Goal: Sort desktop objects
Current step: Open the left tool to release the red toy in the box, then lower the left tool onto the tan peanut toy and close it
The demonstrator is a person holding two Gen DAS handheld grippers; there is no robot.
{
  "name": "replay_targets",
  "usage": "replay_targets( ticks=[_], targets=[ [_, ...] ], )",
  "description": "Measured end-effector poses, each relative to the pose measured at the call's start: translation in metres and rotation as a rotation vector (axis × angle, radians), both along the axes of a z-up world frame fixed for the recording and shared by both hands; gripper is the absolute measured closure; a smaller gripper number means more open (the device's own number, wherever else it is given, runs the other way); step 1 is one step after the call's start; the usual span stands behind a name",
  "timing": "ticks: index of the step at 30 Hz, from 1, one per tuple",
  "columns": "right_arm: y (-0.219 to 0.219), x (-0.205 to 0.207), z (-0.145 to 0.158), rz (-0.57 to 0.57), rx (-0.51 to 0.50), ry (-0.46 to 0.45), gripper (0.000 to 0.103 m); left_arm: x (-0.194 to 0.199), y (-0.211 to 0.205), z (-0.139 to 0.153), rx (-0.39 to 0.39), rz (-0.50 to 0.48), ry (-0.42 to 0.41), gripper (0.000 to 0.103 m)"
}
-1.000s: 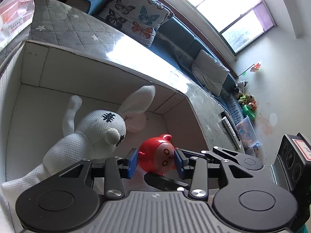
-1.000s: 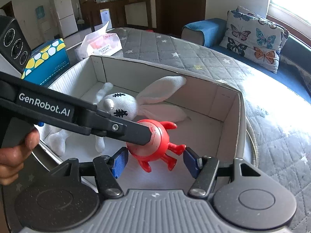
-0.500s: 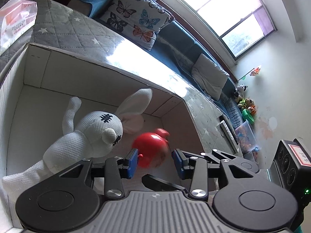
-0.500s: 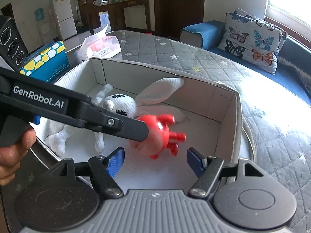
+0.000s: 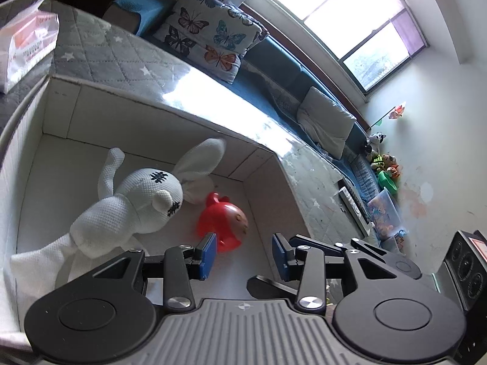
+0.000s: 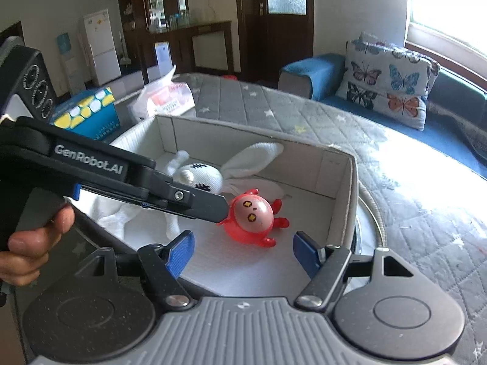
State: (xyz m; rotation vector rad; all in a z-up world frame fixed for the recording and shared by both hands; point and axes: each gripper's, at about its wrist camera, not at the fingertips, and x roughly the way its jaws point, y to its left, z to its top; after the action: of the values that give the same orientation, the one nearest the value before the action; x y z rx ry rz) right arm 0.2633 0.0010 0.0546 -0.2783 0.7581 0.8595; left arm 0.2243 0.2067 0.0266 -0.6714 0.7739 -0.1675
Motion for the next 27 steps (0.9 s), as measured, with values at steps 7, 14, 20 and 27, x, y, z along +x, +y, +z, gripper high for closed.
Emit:
replay_targets(
  ticks=[7,14,20,27],
  targets=[
    [-0.034,-0.036,0.015,-0.014,0.076,-0.041,0.024,-0.027,-0.02,0.021,0.039,-0.013,-0.053,0.061],
    [-0.071,-0.08,0.017,-0.022,0.091,-0.077,0.022,-0.06,-0.047,0.031,0.056,-0.05,-0.085,0.061],
    [-0.098,-0.113,0.012,-0.036,0.087,-0.092,0.021,-0.085,-0.073,0.028,0.085,-0.089,-0.09,0.061],
    [-0.113,-0.135,-0.007,-0.056,0.064,-0.088,0.021,-0.102,-0.093,0.01,0.064,-0.109,-0.061,0.061]
  ],
)
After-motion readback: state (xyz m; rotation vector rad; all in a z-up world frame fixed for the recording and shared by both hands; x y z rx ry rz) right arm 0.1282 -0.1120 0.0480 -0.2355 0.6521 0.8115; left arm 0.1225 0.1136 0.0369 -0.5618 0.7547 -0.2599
